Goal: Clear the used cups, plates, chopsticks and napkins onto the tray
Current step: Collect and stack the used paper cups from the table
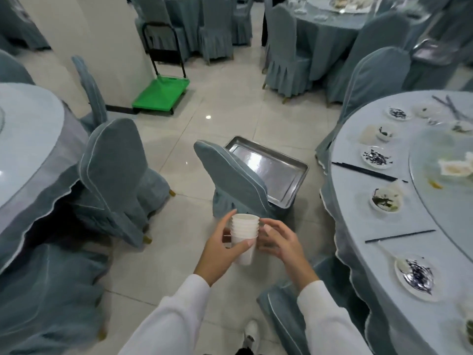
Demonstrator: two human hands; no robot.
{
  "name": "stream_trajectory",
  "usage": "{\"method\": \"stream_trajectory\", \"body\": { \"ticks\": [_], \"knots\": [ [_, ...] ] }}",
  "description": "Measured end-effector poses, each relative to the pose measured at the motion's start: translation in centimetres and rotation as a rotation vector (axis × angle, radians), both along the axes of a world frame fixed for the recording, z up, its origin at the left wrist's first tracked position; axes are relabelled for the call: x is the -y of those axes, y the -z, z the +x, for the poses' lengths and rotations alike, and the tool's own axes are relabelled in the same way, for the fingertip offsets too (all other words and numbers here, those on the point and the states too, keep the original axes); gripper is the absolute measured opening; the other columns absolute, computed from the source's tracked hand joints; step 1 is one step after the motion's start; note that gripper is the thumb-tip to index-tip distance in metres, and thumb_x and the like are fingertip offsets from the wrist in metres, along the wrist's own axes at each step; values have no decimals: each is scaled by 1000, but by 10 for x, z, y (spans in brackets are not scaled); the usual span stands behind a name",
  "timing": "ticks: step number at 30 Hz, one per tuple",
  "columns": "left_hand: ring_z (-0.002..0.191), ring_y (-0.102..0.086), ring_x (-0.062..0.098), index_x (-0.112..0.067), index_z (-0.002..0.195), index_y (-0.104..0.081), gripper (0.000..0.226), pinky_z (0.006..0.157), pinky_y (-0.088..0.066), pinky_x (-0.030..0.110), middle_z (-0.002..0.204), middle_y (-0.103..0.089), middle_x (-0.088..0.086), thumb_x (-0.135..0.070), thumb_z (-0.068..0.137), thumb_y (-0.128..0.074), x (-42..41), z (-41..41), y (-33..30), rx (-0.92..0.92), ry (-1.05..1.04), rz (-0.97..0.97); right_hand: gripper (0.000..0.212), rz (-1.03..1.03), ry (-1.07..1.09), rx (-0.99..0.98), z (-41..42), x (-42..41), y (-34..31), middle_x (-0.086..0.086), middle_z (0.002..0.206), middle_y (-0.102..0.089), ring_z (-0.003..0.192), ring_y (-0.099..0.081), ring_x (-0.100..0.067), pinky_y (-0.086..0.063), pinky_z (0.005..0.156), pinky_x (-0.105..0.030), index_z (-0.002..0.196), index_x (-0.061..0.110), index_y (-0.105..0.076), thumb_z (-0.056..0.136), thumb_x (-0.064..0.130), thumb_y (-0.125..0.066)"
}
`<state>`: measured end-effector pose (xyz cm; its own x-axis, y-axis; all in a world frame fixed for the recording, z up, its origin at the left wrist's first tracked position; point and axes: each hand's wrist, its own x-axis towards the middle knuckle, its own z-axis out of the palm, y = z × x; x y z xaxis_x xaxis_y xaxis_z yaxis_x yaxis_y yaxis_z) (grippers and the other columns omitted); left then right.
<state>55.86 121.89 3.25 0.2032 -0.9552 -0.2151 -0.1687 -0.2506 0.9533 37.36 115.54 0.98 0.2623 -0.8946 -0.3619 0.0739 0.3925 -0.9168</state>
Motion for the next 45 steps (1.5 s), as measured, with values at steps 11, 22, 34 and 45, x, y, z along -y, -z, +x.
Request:
{"method": "stream_trajectory", "body": {
  "ticks": [11, 22, 34, 45],
  "knots": [
    [118, -64, 3, -59, 143, -46, 78, 100, -57, 30, 132, -67, -17, -39, 81, -90, 134, -18, 21, 11, 304, 54, 23, 120, 383, -43, -37, 60, 13, -6, 112, -80, 105, -76, -29, -62, 84, -33, 126, 15, -69, 106, 21, -60],
    [106, -65, -7, -55, 143, -48, 77, 85, -52, 11, 126, -66, -26, -39, 80, -90, 295, -26, 26, -52, 790, 78, 20, 135, 785, -185, -37, 136, 5, -12, 110, -79, 102, -77, -29, -62, 86, -41, 123, 13, -70, 105, 19, -62],
    [113, -66, 15, -59, 140, -48, 79, 103, -56, 43, 129, -67, -13, -54, 72, -87, 356, -41, 26, -70, 934, 71, 18, 95, 1014, -215, -40, 163, -10, -8, 107, -80, 101, -77, -26, -60, 91, -42, 120, 14, -71, 107, 18, -59],
    [111, -66, 19, -63, 139, -45, 78, 102, -56, 46, 125, -69, -5, -52, 74, -88, 404, -90, 25, -35, 935, 83, 16, 135, 1126, -174, -97, 209, 0, -10, 105, -80, 94, -77, -25, -62, 78, -30, 116, 14, -72, 106, 15, -59]
  ]
}}
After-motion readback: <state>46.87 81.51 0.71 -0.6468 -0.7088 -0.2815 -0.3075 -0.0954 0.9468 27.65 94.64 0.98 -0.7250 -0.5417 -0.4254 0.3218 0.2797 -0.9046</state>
